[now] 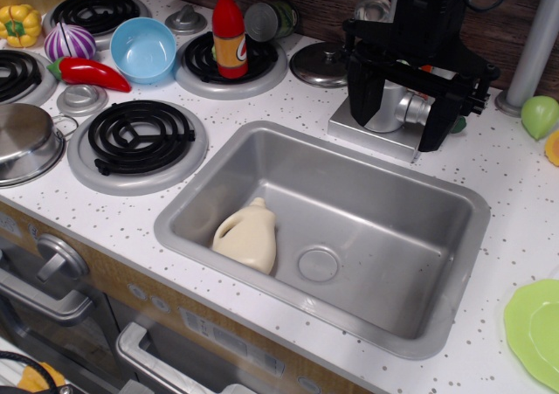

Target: Put red bottle in sink

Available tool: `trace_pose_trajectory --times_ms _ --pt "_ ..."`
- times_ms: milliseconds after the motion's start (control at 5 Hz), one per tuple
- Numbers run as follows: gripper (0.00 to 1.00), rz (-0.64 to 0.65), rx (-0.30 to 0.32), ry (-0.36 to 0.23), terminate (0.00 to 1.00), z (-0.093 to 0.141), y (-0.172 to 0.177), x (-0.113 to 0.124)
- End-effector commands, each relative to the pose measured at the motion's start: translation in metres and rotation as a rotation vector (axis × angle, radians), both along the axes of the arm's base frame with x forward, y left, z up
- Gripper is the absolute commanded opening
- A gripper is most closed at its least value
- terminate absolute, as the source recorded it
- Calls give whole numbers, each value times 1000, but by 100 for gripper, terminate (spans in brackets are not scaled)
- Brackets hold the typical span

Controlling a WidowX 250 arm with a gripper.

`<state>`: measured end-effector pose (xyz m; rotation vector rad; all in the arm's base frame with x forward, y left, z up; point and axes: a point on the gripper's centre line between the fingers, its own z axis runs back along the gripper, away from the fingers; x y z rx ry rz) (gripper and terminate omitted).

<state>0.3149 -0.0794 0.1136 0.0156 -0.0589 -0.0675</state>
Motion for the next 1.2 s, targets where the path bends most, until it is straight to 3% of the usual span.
trace_pose_trajectory --times_ms 0,200,600,1000 --pt "100 0 0 0 0 0 0 0" --pt "100 131 43 -96 0 10 37 2" --pt "100 217 152 -175 0 28 114 14" --pt "100 239 201 -235 0 30 190 35"
